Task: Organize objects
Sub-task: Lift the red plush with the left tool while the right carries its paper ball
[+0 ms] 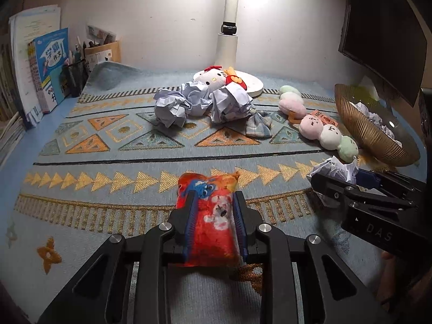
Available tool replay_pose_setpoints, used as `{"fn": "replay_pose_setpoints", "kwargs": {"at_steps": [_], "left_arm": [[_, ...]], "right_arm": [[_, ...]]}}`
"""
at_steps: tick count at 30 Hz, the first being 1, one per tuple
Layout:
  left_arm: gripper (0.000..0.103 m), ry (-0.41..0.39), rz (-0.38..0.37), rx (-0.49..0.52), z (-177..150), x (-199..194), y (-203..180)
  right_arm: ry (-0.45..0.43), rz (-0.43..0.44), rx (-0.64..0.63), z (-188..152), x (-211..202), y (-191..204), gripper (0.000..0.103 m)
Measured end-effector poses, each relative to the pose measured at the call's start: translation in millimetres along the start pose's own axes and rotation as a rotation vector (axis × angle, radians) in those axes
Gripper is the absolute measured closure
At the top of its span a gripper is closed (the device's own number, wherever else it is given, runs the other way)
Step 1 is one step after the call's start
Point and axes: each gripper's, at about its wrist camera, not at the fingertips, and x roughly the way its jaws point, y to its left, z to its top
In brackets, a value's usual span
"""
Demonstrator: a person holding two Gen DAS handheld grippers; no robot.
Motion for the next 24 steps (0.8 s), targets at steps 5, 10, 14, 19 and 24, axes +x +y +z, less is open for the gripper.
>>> {"fn": "replay_pose_setpoints", "kwargs": {"at_steps": [5, 10, 14, 19, 24], "left_arm": [[0.071, 0.01, 0.016, 0.018, 0.0, 1.7, -3.1], [0.069, 0.013, 0.028, 0.023, -0.7, 2.1, -3.9], [0.068, 0.014, 0.021, 0.018, -0.9, 2.7, -3.1], [0.067, 0.014, 0.011, 0.014, -0.4, 3.1, -2.2], [0.066, 0.015, 0.003, 0.012, -0.4, 2.9, -1.7]], "right_arm": [[0.008, -0.005, -0.009, -0.7, 0.7, 1.9, 0.053], [0.011, -0.004, -0.006, -1.1, 0.1, 2.2, 0.053], [0.017, 0.003, -0.002, -0.7, 1.1, 1.1, 0.053], [0.019, -0.005, -0.007, -0.7, 1.2, 1.9, 0.052], [0.02, -0.01, -0.014, -0.6, 1.1, 2.3, 0.051]]}}
